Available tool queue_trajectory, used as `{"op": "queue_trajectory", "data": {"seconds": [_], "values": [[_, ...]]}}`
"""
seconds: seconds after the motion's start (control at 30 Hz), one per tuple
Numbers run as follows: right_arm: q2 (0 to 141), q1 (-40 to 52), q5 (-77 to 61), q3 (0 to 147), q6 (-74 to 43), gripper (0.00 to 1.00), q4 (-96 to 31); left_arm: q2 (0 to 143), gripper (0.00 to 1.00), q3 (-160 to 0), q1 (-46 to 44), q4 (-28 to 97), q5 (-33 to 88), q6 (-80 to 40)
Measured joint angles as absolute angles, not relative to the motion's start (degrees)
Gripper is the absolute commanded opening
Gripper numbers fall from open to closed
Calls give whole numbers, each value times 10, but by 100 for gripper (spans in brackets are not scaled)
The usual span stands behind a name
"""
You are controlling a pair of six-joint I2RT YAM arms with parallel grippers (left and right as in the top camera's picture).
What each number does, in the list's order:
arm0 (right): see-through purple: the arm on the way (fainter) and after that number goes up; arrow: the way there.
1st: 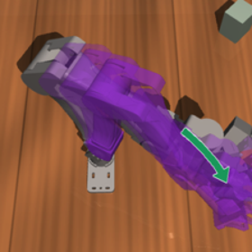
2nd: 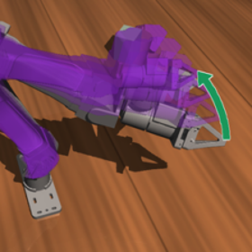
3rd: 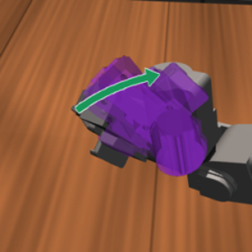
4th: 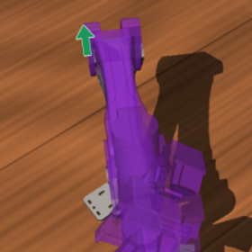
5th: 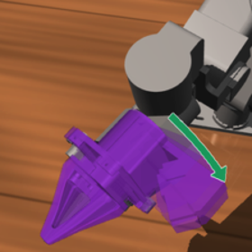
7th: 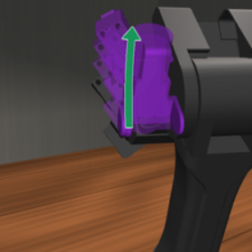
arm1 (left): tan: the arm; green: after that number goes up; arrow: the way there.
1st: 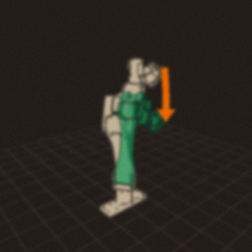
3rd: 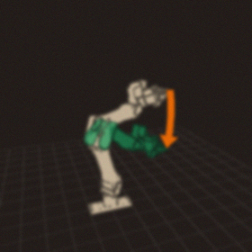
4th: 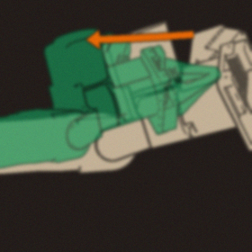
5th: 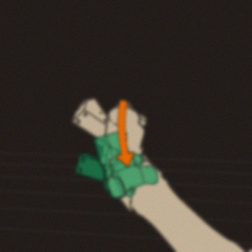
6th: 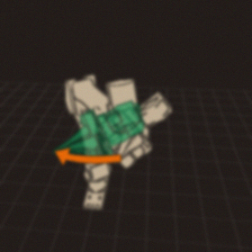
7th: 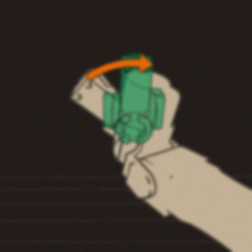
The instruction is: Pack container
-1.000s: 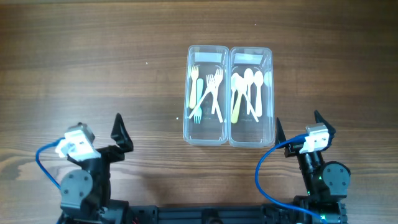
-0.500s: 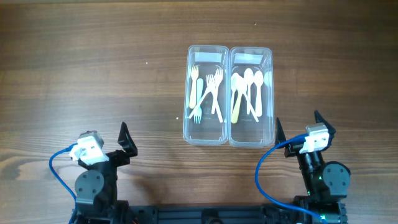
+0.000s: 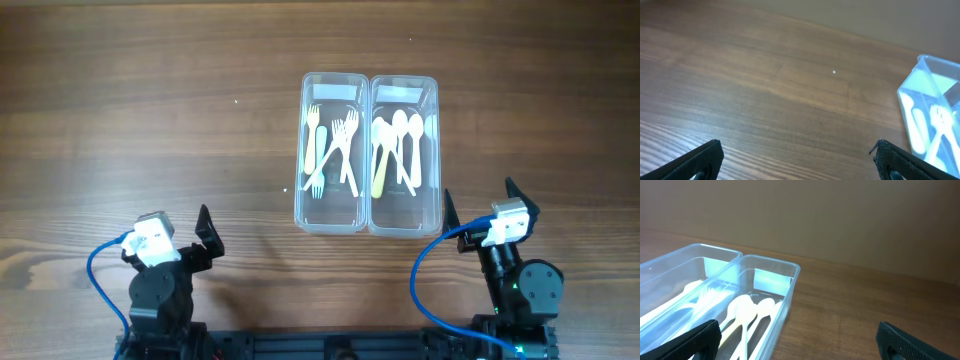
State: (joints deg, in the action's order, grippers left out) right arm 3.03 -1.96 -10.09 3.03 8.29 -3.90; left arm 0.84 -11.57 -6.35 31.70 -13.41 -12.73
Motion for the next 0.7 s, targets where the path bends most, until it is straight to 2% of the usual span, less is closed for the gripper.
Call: {"op": "queue_trajectory", "data": {"seconds": [0.7], "values": [[30, -20, -101, 30, 83, 100, -39, 8, 100, -89, -63, 315, -134, -127]]}}
